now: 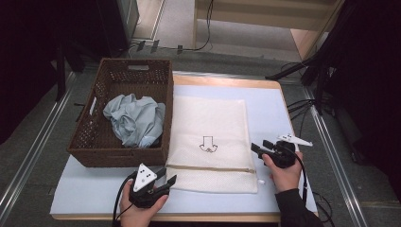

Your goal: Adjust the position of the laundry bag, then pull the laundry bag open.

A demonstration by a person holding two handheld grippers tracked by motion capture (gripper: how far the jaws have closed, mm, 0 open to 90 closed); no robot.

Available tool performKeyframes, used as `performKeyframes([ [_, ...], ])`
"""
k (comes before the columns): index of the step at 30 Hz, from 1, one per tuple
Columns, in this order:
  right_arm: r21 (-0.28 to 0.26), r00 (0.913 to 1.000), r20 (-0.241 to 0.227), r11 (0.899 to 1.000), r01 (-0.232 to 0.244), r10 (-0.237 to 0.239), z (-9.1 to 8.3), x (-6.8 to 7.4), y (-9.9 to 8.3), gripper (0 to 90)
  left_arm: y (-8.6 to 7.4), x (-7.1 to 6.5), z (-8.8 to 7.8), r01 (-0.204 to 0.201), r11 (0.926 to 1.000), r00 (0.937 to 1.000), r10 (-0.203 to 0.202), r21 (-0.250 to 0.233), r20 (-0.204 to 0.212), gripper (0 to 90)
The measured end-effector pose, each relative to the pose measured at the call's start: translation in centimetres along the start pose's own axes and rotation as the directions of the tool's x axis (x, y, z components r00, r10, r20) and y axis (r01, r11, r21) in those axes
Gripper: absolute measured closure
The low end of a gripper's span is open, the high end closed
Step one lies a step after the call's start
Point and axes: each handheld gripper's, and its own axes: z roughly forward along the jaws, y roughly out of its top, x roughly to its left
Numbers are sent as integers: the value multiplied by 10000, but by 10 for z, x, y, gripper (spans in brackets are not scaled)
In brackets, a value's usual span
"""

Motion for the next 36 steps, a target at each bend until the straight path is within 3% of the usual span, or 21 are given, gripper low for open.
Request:
performKeyframes([
  [6, 25, 9996, 263, 9999, 144, -145, -14, -5, -12, 381, 3, -5, 3, -34, 10000, 9999, 34, 14, 139, 570],
  [17, -325, 9994, 144, 9989, 327, -322, -38, 1, -23, 397, 7, -14, 6, -39, 10000, 9989, 43, -87, 467, 583],
  [21, -301, 9990, -261, 9990, 344, -352, -48, 3, -30, 434, 13, -25, 15, -185, 9998, 9969, 187, -34, 764, 627],
  [30, -58, 9969, -682, 9992, 387, -390, -55, 8, -47, 486, 20, -40, 32, -383, 9993, 9929, 375, 53, 1129, 767],
  [36, 184, 9906, -1370, 9998, 18, 7, -60, 8, -51, 526, 25, -54, 47, -688, 9972, 9854, 637, 275, 1582, 877],
])
